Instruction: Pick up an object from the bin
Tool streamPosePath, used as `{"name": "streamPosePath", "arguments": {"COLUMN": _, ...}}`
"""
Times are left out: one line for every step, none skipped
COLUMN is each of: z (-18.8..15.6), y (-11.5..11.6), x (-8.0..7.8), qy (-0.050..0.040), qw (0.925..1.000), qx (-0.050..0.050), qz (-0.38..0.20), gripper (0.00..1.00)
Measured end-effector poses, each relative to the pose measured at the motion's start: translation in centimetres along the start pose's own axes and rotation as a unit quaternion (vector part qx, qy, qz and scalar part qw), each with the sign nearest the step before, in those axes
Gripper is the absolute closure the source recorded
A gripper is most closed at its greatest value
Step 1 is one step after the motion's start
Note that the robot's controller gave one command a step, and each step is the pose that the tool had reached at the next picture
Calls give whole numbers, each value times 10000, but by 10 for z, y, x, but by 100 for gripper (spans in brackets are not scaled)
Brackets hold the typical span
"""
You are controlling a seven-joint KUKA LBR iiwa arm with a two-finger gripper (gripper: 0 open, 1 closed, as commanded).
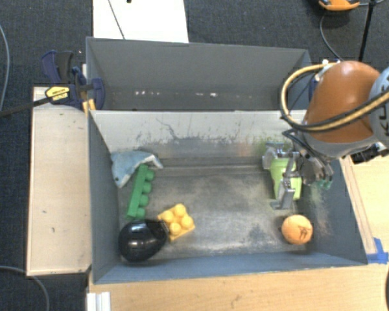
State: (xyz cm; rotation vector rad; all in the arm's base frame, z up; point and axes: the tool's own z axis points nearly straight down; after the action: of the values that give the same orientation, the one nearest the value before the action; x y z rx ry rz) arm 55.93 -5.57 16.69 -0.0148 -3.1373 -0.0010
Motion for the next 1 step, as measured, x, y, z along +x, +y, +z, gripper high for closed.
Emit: {"name": "streamPosePath", "arguments": {"z": -4, "y": 0, "x": -2, "qy": -37, "qw": 10000, "qx": 3, "qz": -6, "gripper": 0}}
